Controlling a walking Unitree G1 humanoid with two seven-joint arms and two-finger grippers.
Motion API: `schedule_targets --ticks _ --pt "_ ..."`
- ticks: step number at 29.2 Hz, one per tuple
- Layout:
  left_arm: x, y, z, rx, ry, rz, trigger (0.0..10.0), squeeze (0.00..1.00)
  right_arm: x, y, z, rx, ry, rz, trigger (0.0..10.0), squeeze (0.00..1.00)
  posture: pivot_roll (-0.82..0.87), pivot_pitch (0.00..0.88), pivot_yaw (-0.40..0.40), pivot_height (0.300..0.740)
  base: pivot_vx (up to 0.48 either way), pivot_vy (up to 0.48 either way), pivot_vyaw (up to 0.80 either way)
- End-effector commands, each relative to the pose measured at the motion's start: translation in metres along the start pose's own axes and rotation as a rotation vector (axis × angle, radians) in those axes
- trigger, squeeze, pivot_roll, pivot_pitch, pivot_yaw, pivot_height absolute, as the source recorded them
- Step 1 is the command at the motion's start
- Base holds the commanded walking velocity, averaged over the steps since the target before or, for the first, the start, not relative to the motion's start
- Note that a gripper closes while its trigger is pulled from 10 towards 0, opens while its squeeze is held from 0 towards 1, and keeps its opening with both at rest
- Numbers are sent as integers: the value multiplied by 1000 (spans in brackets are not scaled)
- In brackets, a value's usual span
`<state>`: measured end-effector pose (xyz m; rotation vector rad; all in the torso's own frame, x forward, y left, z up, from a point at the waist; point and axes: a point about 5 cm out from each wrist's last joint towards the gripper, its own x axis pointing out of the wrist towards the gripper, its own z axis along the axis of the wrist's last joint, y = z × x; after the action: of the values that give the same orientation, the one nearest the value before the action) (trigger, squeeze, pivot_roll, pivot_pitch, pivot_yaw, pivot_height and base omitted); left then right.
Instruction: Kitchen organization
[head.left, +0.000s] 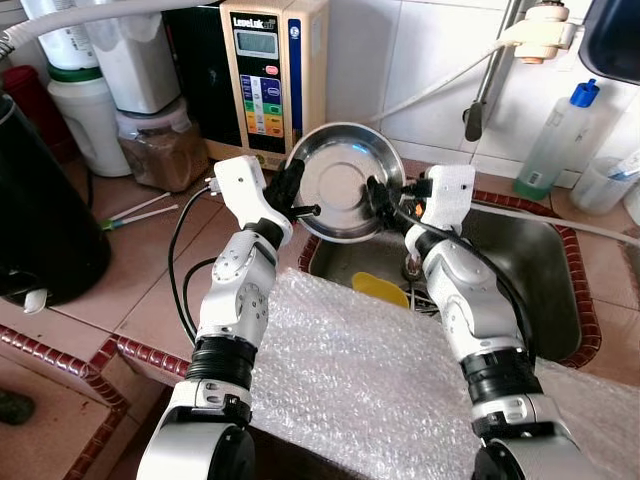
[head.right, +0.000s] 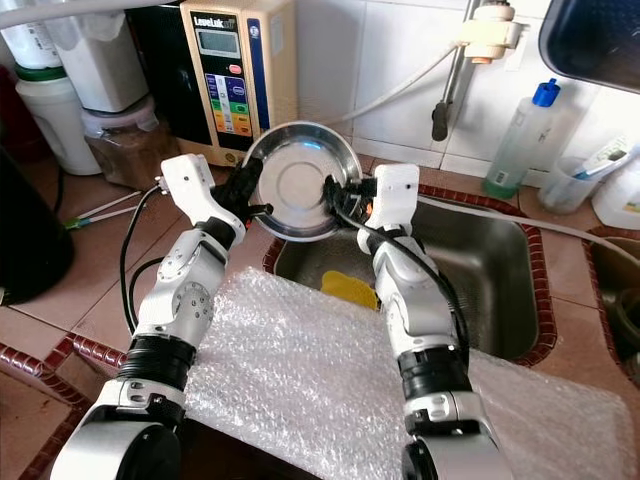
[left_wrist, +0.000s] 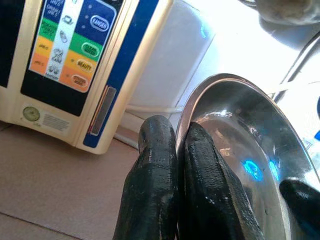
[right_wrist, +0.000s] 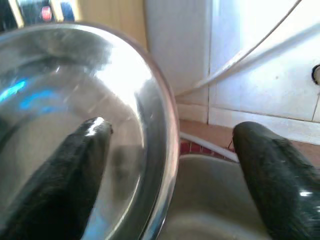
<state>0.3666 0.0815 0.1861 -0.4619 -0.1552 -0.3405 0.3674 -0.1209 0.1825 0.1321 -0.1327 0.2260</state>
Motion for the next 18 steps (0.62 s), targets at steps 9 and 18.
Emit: schedule_targets --ticks 9,18 --pt "-1 -2 6 -1 -16 -22 0 0 7 -3 2 74 15 -26 0 0 36 0 15 740 0 0 0" --pt "-2 -2 5 -4 -10 -25 0 0 6 9 -15 46 124 86 0 0 36 0 12 740 0 0 0"
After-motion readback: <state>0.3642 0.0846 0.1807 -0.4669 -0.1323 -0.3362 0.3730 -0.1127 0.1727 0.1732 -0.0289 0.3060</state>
